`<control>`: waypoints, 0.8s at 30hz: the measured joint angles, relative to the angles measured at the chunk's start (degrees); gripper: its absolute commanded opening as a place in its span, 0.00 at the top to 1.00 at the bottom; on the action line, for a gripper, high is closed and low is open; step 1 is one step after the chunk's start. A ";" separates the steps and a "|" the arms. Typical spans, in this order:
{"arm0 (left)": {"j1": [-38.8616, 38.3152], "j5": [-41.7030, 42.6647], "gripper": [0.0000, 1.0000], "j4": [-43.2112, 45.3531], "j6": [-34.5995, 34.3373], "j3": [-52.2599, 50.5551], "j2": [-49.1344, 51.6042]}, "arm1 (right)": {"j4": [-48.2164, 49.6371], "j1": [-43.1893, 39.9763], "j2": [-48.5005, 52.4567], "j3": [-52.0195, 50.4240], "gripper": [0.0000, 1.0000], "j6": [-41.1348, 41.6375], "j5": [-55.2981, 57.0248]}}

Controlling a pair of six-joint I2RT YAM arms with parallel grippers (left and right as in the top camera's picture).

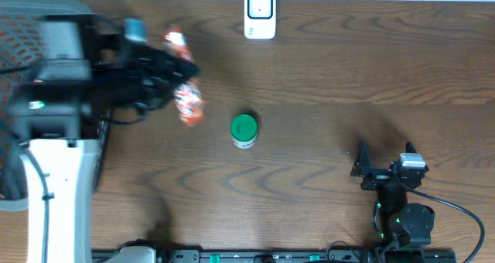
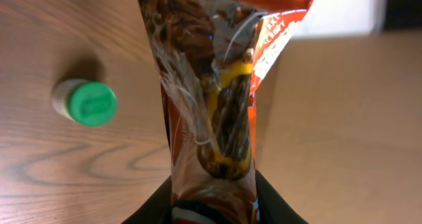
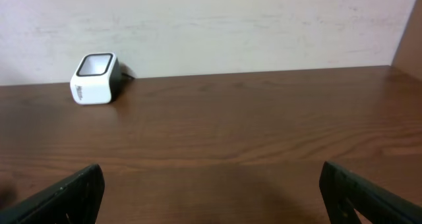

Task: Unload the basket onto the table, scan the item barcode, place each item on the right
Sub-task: 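Carry the chocolate bar right and drop it near the right gripper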

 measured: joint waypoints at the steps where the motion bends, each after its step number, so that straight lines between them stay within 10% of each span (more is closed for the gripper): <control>1: -2.73 -1.38 0.72 1.05 -0.39 -0.42 0.31 | 0.00 0.02 0.00 0.02 0.01 -0.02 0.00; 24: -29.00 2.08 0.71 19.39 -7.87 -1.86 36.17 | 0.02 0.00 0.00 0.02 0.01 0.00 0.00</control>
